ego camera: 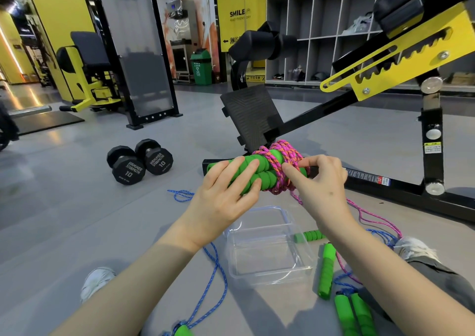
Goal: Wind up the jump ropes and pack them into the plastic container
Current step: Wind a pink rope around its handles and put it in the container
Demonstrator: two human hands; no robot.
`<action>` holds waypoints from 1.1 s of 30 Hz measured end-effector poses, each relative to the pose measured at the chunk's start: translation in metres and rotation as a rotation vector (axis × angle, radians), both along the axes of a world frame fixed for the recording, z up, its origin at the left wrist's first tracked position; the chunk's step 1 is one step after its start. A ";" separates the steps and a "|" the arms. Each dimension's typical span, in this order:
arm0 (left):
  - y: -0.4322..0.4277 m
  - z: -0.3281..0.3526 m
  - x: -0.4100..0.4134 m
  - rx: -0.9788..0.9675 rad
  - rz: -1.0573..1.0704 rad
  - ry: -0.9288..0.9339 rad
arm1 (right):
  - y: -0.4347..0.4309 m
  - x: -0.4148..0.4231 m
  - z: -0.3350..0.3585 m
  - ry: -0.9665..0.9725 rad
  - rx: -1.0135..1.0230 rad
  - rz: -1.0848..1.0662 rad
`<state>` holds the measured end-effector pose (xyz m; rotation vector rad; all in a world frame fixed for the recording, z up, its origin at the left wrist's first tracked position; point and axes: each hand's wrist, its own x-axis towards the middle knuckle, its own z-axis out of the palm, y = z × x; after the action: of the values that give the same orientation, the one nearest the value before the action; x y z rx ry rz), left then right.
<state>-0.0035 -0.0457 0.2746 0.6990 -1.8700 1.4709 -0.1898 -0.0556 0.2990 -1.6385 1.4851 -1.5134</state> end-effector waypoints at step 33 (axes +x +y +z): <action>0.000 0.001 0.002 0.009 -0.017 0.050 | -0.020 -0.014 -0.025 0.405 -0.775 0.050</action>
<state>-0.0015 -0.0457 0.2755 0.7159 -1.8416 1.4218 -0.2035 -0.0757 0.2741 -2.5202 1.0571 -1.9527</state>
